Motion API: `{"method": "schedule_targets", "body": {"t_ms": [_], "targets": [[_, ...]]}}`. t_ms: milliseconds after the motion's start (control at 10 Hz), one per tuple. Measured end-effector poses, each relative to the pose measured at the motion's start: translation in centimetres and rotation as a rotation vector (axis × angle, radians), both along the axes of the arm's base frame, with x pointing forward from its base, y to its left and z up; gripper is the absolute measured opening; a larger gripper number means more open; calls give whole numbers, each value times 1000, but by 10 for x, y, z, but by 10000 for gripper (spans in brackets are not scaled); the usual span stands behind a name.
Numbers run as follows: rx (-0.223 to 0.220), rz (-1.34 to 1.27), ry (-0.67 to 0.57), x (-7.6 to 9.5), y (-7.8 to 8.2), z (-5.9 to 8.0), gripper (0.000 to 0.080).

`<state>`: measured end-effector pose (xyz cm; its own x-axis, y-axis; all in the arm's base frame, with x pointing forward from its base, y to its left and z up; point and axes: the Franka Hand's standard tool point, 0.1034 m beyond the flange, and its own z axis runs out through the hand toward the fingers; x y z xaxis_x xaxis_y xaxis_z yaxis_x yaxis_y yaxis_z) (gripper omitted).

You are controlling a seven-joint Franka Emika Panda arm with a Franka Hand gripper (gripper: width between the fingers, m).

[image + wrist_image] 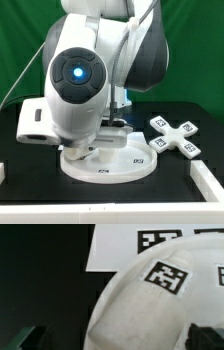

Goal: Assemble round table

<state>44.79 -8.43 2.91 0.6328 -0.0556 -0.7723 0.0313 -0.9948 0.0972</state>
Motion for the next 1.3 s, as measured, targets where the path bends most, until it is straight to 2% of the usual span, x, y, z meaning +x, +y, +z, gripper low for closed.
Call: {"method": "schedule_targets", "body": {"t_ms": [200,300,400,600,1300], "targets": [[-45,-127,24,-7,2,10,649],[-52,-211,30,-10,3,7,649],[-44,-264,35,-13,2,3,649],[-29,-325,28,-12,0,3,649],[-49,-355,50,-21,5,-8,649]]}}
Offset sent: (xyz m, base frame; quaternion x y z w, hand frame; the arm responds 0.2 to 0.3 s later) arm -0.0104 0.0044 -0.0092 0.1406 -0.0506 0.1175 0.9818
